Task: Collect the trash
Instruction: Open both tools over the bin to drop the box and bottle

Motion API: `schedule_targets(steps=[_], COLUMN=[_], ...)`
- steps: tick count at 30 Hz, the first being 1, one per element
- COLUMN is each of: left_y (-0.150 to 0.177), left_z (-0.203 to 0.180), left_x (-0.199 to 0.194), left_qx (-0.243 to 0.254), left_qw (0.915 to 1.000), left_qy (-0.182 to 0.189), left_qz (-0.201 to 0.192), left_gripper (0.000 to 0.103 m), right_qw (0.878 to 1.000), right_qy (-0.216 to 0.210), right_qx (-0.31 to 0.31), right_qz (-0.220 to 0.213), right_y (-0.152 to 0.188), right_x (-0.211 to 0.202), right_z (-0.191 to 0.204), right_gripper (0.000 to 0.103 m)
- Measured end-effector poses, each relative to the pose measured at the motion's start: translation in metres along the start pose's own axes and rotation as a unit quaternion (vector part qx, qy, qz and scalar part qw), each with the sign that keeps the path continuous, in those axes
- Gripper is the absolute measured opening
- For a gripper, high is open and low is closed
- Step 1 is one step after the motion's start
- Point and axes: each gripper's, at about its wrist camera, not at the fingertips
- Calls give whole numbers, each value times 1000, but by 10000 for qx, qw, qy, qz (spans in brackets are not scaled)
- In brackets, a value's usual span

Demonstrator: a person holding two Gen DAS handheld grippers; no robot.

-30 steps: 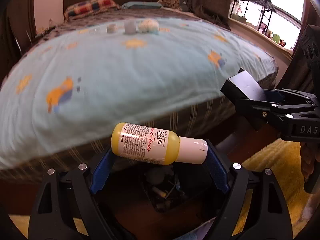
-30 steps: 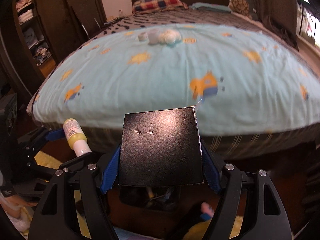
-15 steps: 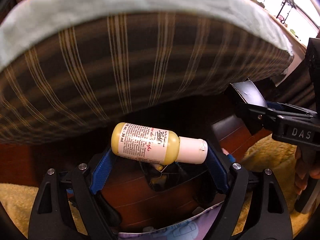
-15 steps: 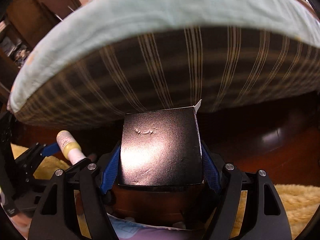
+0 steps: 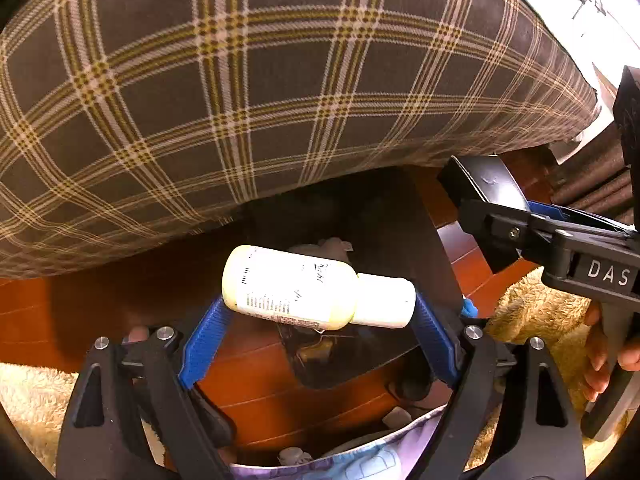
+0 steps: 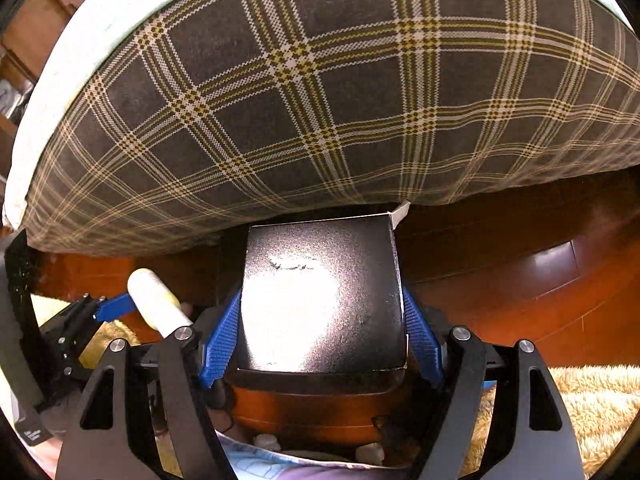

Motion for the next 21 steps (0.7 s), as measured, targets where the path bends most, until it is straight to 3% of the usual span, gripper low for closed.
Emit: schedule_targets(steps=[4, 9, 16, 21], left_y=[7, 7, 3, -12], left_z=[-5, -5, 0, 0], left_x=[4, 1, -12, -43], left_qx=[86, 101, 24, 0], left_qw=[9999, 9999, 10000, 9997], left_qy=[10, 23, 7, -1], left_qz=[118, 66, -23, -253], left_gripper=[81, 95, 95, 95], right_qw=[10000, 9998, 9993, 9977], right_qy=[-28, -55, -26, 47], right_qx=[80, 198, 293, 103], right_qz=[8, -47, -209, -668], right_y=[-1, -10, -23, -36], right_x=[1, -1, -22, -57], right_z=[-2, -8, -18, -11], right_gripper=[81, 88, 89, 91])
Point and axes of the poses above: each gripper's, at about its wrist camera, not at the fingertips, and x roughly the way its jaws point, z to its left, y to its underside, and after that the axes turned 13 degrees about -z, right-handed
